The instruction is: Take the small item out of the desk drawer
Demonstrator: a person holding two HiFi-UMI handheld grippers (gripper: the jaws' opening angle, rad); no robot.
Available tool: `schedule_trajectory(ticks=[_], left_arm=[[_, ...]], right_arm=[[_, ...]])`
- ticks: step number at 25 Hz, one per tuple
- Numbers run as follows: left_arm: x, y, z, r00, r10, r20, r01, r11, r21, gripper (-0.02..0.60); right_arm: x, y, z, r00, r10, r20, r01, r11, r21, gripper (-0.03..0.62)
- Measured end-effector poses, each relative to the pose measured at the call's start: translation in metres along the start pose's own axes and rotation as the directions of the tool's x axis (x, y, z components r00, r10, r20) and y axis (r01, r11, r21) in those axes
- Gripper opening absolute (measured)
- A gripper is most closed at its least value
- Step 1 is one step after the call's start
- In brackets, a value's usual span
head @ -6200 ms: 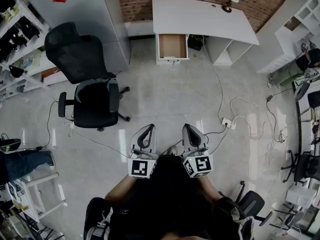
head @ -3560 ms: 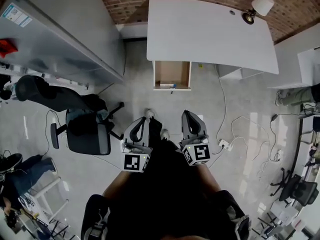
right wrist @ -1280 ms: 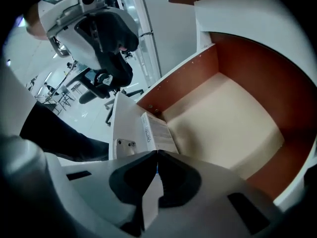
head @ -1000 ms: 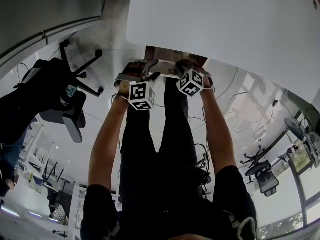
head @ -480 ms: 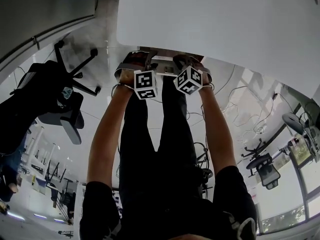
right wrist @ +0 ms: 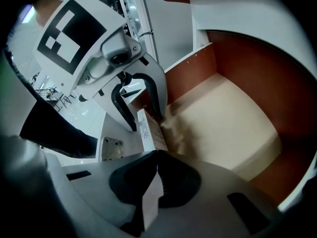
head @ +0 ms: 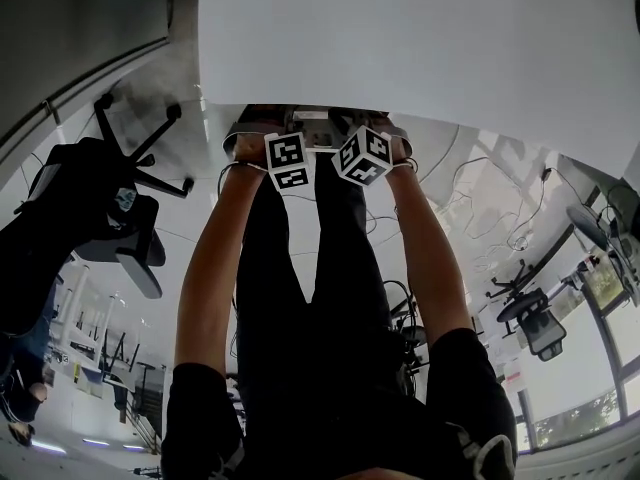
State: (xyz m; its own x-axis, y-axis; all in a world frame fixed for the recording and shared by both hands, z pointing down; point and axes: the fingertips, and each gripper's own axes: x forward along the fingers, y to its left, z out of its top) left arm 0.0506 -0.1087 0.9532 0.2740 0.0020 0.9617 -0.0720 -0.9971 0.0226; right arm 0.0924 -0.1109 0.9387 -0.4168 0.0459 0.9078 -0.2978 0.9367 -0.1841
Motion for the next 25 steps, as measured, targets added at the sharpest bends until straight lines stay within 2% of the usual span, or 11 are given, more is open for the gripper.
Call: schedule_trajectory(ticks=[7,10,18,25], left_arm=[[0.013,0.001,0.006,0.999,0.031,-0.036,-0.029,0.998,0.060,0.215],[0.016,0.002,0.009,0.998,0.030,-0.047,-0.028,0.998,0.063,0.207],[0.024,0.006,0.009,0.997,0.055,-0.046,-0.051,0.995,0.084,0.095],[0.027,0.001,0.002,0.997,0.053,-0.048,-0.049,0.996,0.068,0.092]], right_arm=[[0.000,-0.007,0.000,1.000,-0.005,0.011,0.005,1.000,0.002,0.026],[0.002,-0.010,-0.003,1.000,-0.007,0.023,0.007,1.000,0.003,0.026],[0.004,-0.012,-0.002,1.000,0.001,0.027,-0.001,1.000,-0.004,0.026],[0.003,-0.007,-0.002,0.999,-0.012,0.038,0.011,1.000,0.010,0.026]])
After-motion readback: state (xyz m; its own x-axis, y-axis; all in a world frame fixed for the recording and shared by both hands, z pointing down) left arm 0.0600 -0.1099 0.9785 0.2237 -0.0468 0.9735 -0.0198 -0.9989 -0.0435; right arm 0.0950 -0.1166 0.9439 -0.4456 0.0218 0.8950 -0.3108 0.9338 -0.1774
